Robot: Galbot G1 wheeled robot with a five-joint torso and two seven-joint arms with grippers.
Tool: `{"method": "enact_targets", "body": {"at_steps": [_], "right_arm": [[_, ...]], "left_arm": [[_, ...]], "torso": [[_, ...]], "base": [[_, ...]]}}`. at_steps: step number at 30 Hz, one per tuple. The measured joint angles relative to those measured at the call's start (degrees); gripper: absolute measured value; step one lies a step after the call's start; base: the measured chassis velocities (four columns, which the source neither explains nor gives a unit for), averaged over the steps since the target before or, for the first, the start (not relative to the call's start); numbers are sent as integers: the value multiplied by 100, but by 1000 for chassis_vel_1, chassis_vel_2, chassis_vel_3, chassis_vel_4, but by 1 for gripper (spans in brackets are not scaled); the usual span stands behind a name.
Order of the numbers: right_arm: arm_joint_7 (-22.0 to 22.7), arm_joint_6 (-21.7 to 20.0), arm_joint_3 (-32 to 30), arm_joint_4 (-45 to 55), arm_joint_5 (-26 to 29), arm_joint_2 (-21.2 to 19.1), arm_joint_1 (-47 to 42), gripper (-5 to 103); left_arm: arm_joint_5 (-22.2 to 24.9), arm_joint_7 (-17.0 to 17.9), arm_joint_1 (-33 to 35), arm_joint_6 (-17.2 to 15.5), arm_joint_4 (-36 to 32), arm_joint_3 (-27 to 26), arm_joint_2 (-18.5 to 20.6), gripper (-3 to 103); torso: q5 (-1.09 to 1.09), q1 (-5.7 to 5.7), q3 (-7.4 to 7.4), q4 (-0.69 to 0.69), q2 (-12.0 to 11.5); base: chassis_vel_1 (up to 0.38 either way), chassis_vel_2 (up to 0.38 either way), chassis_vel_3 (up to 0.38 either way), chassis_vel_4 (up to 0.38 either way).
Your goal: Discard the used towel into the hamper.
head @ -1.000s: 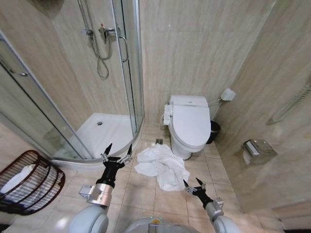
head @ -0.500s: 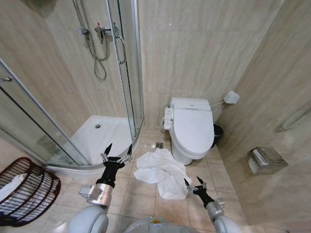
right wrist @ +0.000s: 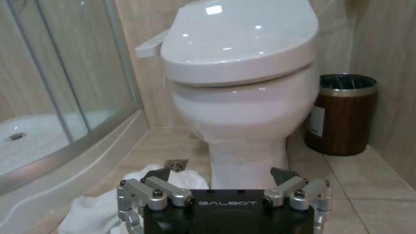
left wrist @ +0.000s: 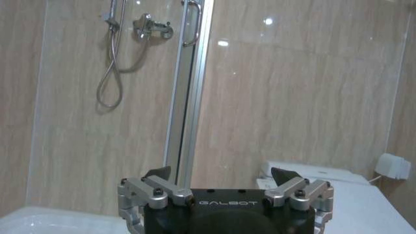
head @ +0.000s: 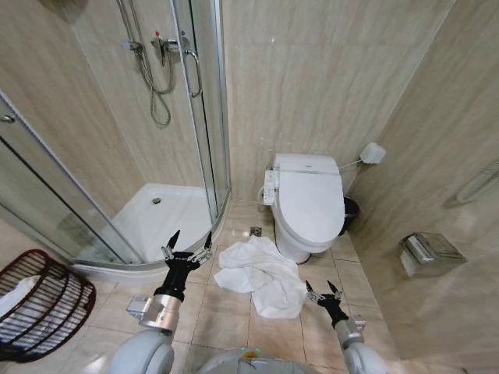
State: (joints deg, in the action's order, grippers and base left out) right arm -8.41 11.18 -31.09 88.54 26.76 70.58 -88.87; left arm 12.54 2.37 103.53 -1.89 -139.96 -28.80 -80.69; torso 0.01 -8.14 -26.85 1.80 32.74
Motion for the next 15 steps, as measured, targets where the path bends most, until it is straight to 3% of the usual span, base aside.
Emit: {"method": "enact_targets", "body": {"at_steps": [15], "right_arm": [[-342, -357, -192, 113, 363, -130, 38, 100]], "left_arm": [[0, 0, 0, 0, 0, 0, 0, 100]], "torso": [[-1, 150, 216, 0, -365]], "base": [[0, 0, 0, 0]]}}
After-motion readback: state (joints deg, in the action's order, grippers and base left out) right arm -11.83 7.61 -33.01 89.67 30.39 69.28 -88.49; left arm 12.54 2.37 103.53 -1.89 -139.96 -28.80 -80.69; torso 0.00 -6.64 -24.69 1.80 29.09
